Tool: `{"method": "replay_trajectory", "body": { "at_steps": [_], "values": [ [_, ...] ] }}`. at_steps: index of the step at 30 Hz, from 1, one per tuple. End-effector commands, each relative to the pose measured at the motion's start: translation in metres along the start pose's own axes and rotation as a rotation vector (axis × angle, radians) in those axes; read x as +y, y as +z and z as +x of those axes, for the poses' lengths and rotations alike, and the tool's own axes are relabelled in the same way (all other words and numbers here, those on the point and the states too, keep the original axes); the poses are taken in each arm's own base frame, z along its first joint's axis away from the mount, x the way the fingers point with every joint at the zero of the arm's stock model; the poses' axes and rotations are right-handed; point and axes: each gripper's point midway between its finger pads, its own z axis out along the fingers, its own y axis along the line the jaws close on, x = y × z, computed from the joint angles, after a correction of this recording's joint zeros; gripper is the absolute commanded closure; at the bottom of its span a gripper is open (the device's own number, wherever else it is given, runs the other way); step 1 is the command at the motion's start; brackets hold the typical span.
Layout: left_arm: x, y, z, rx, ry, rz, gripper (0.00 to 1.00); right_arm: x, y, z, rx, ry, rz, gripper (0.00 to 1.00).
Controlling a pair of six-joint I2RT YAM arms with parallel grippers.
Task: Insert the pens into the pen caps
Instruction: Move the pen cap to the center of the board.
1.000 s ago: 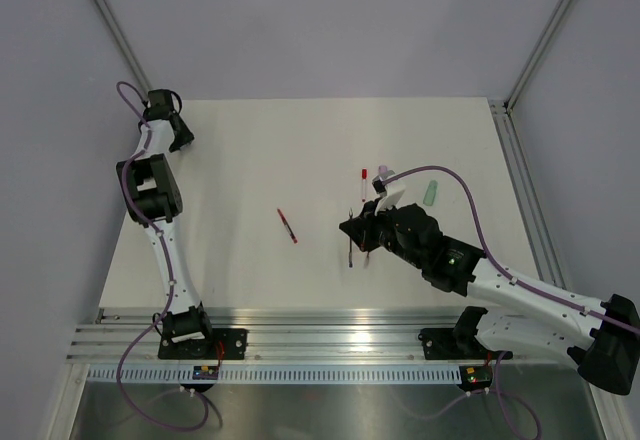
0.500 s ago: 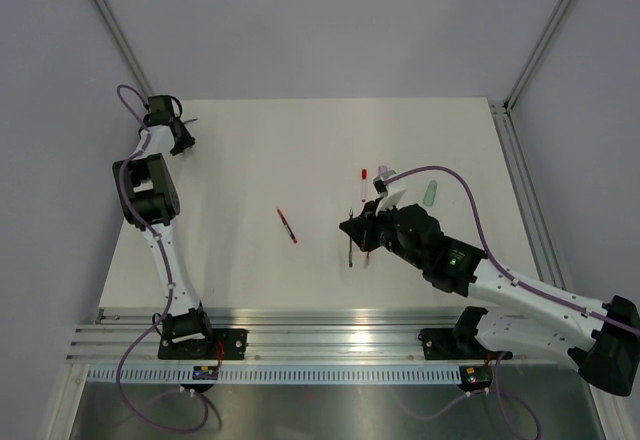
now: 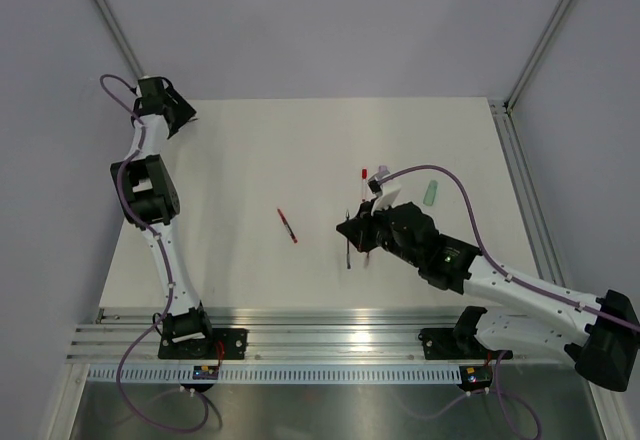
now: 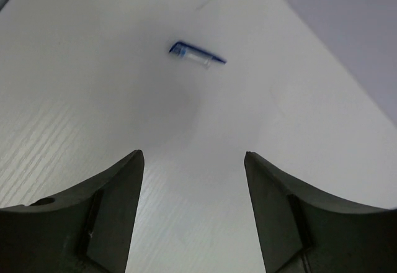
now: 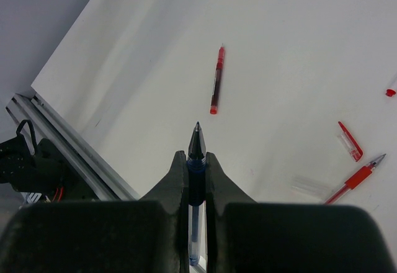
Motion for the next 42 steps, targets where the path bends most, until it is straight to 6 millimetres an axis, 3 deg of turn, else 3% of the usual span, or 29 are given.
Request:
{"method": "replay_trajectory", "body": {
  "at_steps": [1,4,15,24,27,28,35,42],
  "values": [
    [-0.012,0.006,-0.03,-0.071,-0.127,0.053,0.31,0.016,0.001,-0.032,-0.076,0.019,-0.046,1.0],
    [-0.006,0.02,-0.031,-0.094,-0.204,0.045,0.28,0.017,0.003,-0.034,-0.078,0.012,-0.049,1.0],
    [-0.035,0.06,-0.053,-0.215,-0.375,0.241,0.23,0.019,0.015,-0.036,-0.09,-0.012,-0.053,1.0],
    [-0.013,0.066,-0.065,-0.294,-0.398,0.141,0.21,0.007,0.032,-0.023,-0.044,-0.002,-0.008,1.0],
    [-0.007,0.058,-0.069,-0.318,-0.392,0.117,0.22,0.002,0.036,-0.02,-0.027,-0.002,0.007,1.0],
    [-0.001,0.055,-0.075,-0.336,-0.393,0.094,0.22,0.001,0.037,-0.021,-0.027,-0.001,0.011,1.0],
    [-0.006,0.041,-0.112,-0.433,-0.412,0.145,0.2,0.001,0.04,-0.022,-0.023,0.004,0.002,1.0],
    [-0.011,0.073,-0.1,-0.398,-0.524,0.256,0.18,-0.004,0.046,-0.021,-0.01,0.005,0.013,1.0]
  ]
}}
